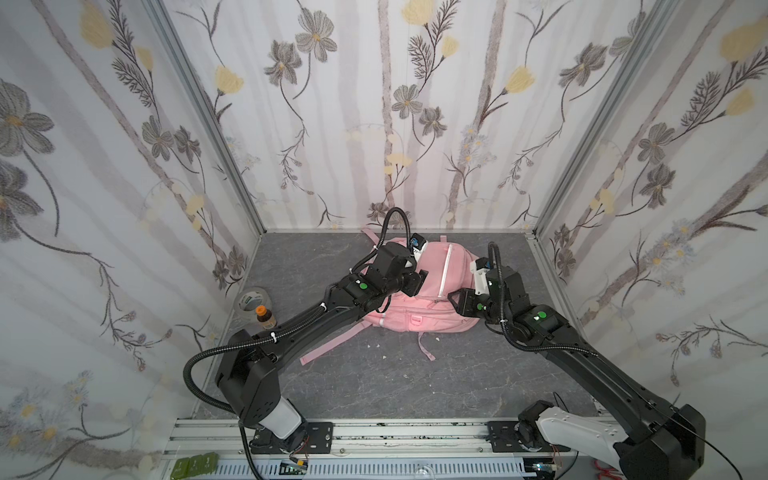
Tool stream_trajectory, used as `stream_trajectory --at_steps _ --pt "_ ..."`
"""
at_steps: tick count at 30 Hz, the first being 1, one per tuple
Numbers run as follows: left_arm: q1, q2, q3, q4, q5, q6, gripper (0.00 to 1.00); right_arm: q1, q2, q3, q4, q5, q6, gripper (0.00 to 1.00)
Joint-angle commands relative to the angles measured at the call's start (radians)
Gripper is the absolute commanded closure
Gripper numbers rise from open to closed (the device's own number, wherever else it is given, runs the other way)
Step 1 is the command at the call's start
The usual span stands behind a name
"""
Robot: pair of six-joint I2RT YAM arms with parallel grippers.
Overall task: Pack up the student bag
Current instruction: 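Withdraw the right gripper from the bag while the left gripper releases the bag top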
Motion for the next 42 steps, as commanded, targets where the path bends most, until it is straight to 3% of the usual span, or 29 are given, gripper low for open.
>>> stream_trajectory --at_steps 1,13,17,25,42 --pt "0.001 -0.048 -0.029 0.014 -0.039 -0.029 0.36 0.041 0.033 -0.022 0.112 0.016 0.105 0.6" --pt "0.003 -0.327 -0.243 -0.016 -0.07 -0.095 0.35 0.099 0.097 -0.144 0.32 0.078 0.37 0.63" --pt "0.003 -0.359 -0.276 0.006 -0.06 -0.115 0.34 0.121 0.151 -0.04 0.263 0.132 0.346 0.68" --pt "0.003 -0.365 -0.238 -0.035 -0.03 -0.143 0.34 0.123 0.233 0.023 0.214 0.181 0.383 0.65" --pt "0.003 -0.382 -0.251 -0.081 -0.019 -0.173 0.33 0.185 0.152 -0.023 0.12 0.242 0.444 0.65"
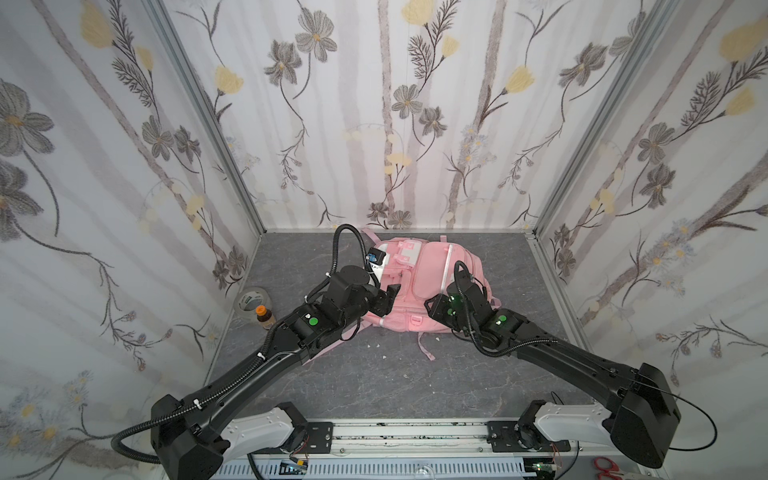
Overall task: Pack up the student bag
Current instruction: 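Withdraw the right gripper from the bag while the left gripper releases the bag top, then lower the right gripper onto the main compartment zipper pull and grasp it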
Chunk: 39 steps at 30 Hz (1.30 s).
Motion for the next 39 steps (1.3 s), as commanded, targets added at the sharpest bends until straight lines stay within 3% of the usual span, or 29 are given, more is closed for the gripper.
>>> stream_trajectory --at_steps 1,17,24,28,34,39 --pt "0.001 0.005 -0.002 0.012 0.001 -0.011 0.33 0.001 0.015 -0.001 0.003 0.039 0.016 0.64" --pt "0.001 -0.025 -0.025 -0.011 -0.018 -0.033 0.33 -0.005 0.142 0.056 0.037 0.093 -0.019 0.65" --pt "0.002 -0.04 -0.03 -0.025 -0.024 -0.031 0.33 -0.004 0.153 0.048 0.034 0.099 -0.017 0.77" --pt "0.001 -0.044 -0.031 -0.03 -0.027 -0.029 0.33 -0.005 0.128 0.032 0.016 0.099 -0.004 0.79" --pt "0.001 -0.05 -0.041 -0.02 -0.027 -0.034 0.33 -0.003 0.07 -0.028 0.069 0.08 0.062 0.65" --pt "0.001 -0.051 -0.049 -0.01 -0.02 -0.041 0.33 -0.004 0.076 -0.025 0.105 0.09 0.073 0.61"
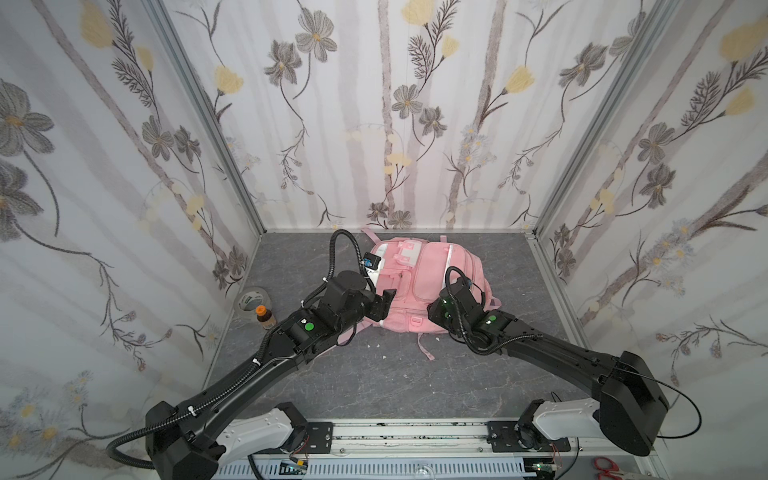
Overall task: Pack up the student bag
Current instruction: 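Lower the right gripper onto the main compartment zipper pull and grasp it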
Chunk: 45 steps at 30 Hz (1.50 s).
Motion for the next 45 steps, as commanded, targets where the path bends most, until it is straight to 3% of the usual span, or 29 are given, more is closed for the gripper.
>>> stream_trajectory --at_steps 1,14,25,39,45 --pt "0.001 -0.005 -0.004 0.02 -0.006 -0.016 0.33 0.001 0.009 0.002 0.082 0.009 0.029 0.59" --pt "0.001 -0.029 -0.013 0.007 0.001 -0.011 0.32 -0.026 -0.002 -0.113 0.329 -0.016 0.112 0.54" --pt "0.003 -0.034 -0.022 0.01 0.001 0.0 0.32 -0.037 -0.062 -0.26 0.565 -0.058 0.111 0.68" --pt "0.004 -0.034 -0.034 0.02 0.003 0.002 0.32 -0.043 -0.065 -0.322 0.781 -0.156 0.068 0.72" --pt "0.004 -0.039 -0.037 0.017 0.001 0.004 0.32 -0.038 -0.082 -0.323 0.727 -0.176 0.023 0.76"
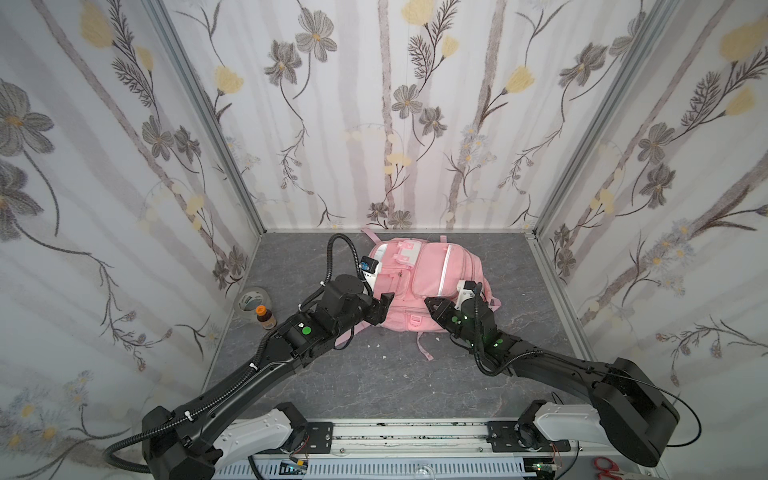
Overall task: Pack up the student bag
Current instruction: 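Lower the right gripper onto the main compartment zipper pull and grasp it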
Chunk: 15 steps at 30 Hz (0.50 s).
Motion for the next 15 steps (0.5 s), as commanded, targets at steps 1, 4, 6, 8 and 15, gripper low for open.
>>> stream_trajectory --at_steps 1,4,6,8,15 --pt "0.003 -0.006 -0.005 0.02 -0.005 0.009 0.31 0.009 -0.017 0.02 -0.035 0.006 -0.048 0.76" --pt "0.002 -0.004 -0.006 0.024 -0.006 0.01 0.31 0.025 -0.034 0.058 -0.207 0.099 -0.067 0.75" --pt "0.003 0.0 -0.007 0.03 -0.004 0.009 0.31 0.036 -0.036 0.094 -0.312 0.163 -0.058 0.68" --pt "0.004 0.005 -0.007 0.037 -0.001 0.009 0.31 0.049 -0.031 0.13 -0.378 0.208 -0.053 0.64" --pt "0.006 0.011 0.0 0.049 0.015 0.019 0.31 0.075 -0.009 0.244 -0.596 0.333 0.003 0.62"
